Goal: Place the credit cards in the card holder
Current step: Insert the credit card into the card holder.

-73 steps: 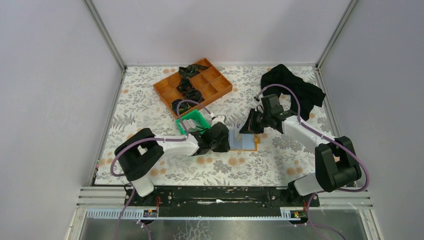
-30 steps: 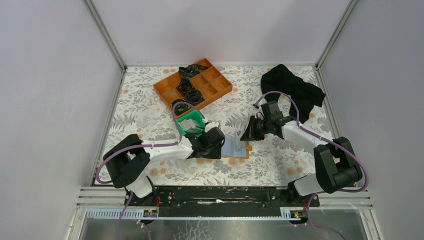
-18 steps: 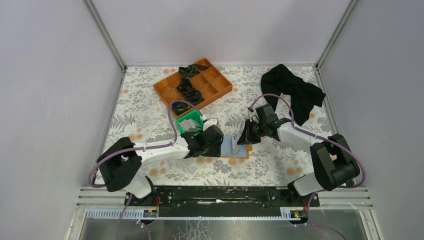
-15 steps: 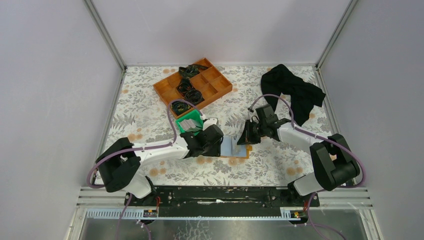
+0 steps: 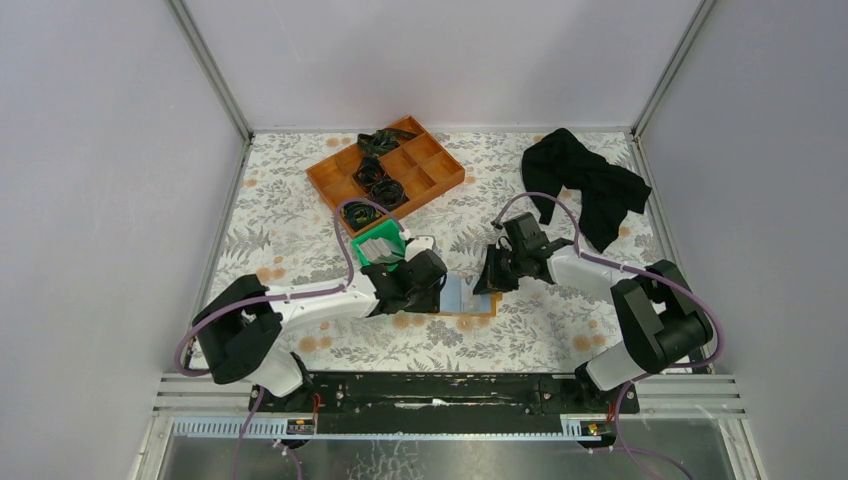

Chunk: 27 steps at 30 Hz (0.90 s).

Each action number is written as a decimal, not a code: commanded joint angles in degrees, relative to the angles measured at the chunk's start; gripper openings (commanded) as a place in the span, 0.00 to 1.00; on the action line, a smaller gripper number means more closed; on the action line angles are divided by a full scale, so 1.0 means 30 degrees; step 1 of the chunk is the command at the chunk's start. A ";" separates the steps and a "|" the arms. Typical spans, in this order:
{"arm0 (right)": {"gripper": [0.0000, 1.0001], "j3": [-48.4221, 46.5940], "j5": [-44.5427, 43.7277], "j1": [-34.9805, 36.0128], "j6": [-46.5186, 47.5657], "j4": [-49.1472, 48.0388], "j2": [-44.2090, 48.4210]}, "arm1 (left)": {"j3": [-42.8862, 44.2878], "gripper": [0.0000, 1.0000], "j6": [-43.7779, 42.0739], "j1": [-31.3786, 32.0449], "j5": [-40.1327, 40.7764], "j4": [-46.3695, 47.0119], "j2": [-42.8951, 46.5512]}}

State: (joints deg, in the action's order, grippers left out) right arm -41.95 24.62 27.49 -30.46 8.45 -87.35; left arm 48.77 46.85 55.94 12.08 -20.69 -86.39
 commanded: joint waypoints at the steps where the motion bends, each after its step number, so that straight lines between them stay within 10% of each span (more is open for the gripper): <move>1: 0.00 -0.0524 -0.3105 0.0241 0.0733 0.1786 -0.0209 | 0.0344 0.53 -0.0154 0.0164 0.0707 0.0162 -0.0597; 27: 0.00 -0.0488 -0.4619 -0.0474 0.2299 0.4079 0.0963 | 0.0810 0.53 -0.1194 0.0033 0.1089 0.2358 -0.2546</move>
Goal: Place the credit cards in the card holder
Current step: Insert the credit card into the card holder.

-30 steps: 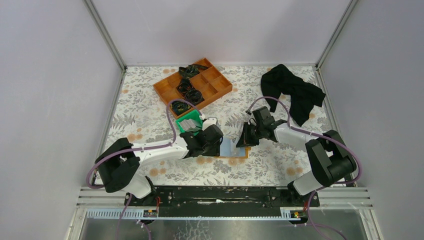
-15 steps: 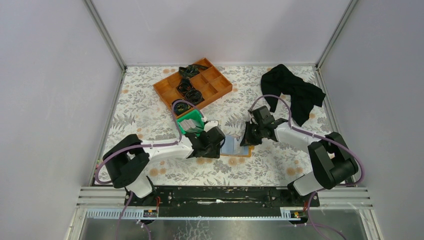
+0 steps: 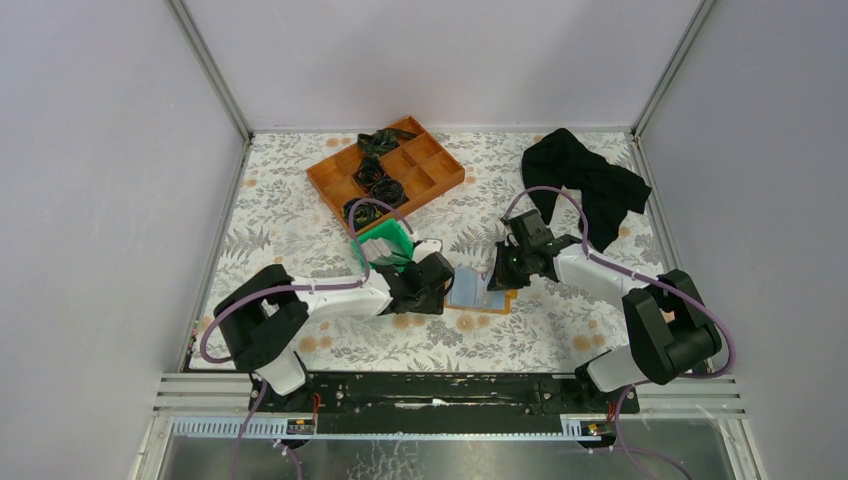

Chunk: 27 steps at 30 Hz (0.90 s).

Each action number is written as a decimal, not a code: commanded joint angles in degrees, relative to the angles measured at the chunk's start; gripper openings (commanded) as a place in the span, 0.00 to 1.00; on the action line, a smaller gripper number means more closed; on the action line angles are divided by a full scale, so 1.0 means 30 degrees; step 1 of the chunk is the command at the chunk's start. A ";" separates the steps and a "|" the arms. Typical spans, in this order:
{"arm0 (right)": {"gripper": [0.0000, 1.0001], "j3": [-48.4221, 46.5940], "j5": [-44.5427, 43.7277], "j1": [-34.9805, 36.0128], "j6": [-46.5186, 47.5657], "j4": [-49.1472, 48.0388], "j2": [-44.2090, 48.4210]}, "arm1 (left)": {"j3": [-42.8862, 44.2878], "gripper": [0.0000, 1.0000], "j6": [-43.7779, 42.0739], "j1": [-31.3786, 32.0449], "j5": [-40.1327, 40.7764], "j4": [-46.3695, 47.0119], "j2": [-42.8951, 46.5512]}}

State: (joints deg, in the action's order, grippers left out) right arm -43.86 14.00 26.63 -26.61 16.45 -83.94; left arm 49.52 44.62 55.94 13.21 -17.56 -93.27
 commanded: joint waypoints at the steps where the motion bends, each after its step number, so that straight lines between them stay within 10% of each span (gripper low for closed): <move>1: 0.00 0.0172 -0.1032 -0.0204 0.1040 0.1404 -0.0174 | 0.0624 0.53 -0.0481 0.0017 0.0758 0.1379 -0.0274; 27: 0.00 -0.0094 -0.0624 -0.0457 0.1561 0.1855 -0.0084 | 0.1441 0.38 -0.1245 -0.0164 0.2411 0.0888 -0.1363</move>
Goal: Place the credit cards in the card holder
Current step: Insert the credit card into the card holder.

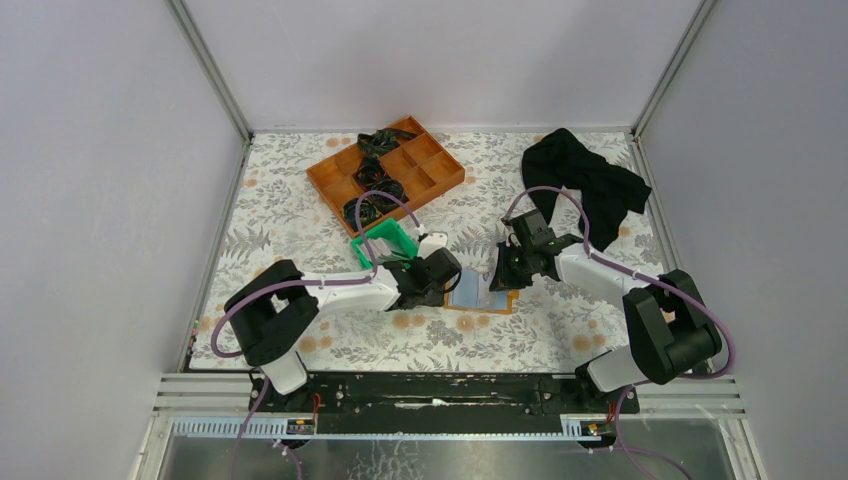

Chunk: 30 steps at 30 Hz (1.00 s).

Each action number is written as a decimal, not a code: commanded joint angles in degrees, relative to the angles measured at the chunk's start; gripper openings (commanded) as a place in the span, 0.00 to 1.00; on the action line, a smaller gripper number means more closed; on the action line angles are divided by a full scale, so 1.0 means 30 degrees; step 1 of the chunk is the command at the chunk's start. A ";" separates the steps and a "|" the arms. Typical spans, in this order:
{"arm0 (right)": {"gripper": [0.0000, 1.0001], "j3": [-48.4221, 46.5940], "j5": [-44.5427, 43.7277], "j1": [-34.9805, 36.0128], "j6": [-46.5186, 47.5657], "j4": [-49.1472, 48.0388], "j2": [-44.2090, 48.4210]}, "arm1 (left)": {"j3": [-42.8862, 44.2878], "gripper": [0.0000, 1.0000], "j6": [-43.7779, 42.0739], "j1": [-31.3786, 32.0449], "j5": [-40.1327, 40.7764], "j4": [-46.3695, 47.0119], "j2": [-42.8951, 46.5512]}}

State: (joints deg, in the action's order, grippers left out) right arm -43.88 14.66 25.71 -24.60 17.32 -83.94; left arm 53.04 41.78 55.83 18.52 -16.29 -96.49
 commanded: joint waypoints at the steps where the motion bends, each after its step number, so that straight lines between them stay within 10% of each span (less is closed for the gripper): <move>1: 0.00 -0.0122 -0.0793 -0.0140 0.0904 0.1580 -0.0086 | 0.0326 0.35 -0.0303 -0.0125 0.0507 0.0516 -0.0470; 30: 0.00 0.0516 0.1923 -0.0193 0.0107 -0.0613 0.0813 | 0.0371 0.34 -0.0184 -0.0073 -0.1700 0.1725 -0.1576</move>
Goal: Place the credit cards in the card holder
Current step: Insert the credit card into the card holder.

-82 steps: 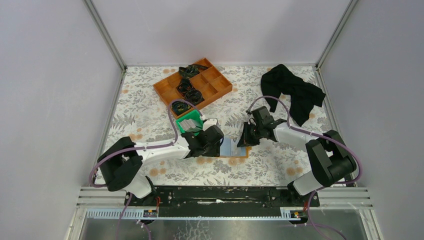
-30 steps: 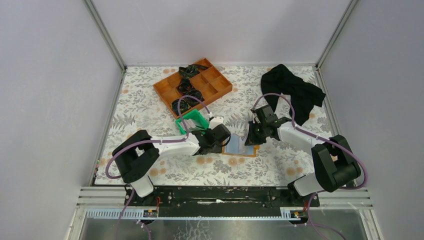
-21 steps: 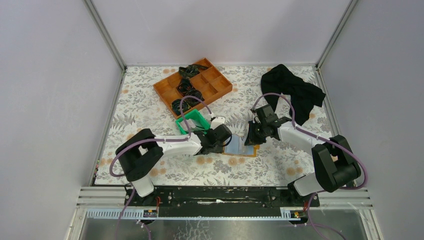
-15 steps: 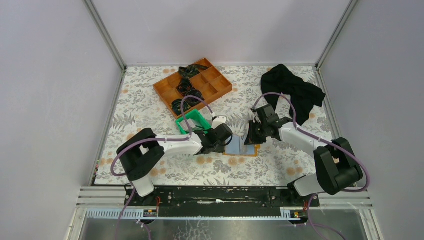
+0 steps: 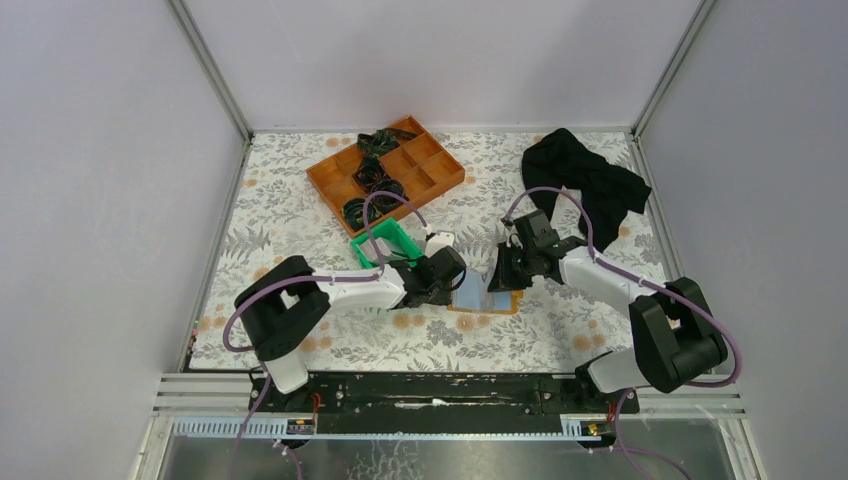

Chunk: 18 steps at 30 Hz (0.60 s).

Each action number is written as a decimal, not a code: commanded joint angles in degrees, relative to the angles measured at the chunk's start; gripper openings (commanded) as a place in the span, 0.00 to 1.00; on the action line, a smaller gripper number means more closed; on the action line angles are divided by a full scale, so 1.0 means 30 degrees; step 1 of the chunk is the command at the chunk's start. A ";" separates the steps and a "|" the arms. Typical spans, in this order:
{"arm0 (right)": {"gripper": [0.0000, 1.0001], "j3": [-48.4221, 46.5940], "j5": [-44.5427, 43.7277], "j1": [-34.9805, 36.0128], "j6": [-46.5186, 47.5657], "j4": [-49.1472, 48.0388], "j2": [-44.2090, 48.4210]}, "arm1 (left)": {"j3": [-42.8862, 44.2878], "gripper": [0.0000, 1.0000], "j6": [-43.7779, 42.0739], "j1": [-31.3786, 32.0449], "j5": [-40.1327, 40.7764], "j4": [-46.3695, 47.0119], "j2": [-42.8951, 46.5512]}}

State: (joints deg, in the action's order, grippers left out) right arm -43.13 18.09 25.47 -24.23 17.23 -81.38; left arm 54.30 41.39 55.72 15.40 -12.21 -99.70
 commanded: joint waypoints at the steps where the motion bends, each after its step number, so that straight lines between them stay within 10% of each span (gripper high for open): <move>1: 0.00 0.0324 0.0923 -0.0135 -0.0073 -0.0759 -0.0119 | -0.0080 0.34 -0.0055 -0.0058 -0.0676 0.0361 -0.0508; 18: 0.00 0.1266 0.1677 -0.0945 -0.0523 -0.2190 -0.0796 | -0.0358 0.33 -0.0084 0.0103 -0.0967 0.0253 -0.0502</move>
State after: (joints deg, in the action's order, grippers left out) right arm -40.36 23.68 23.07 -25.58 12.95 -82.61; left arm 54.28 41.39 55.72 14.81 -12.23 -99.70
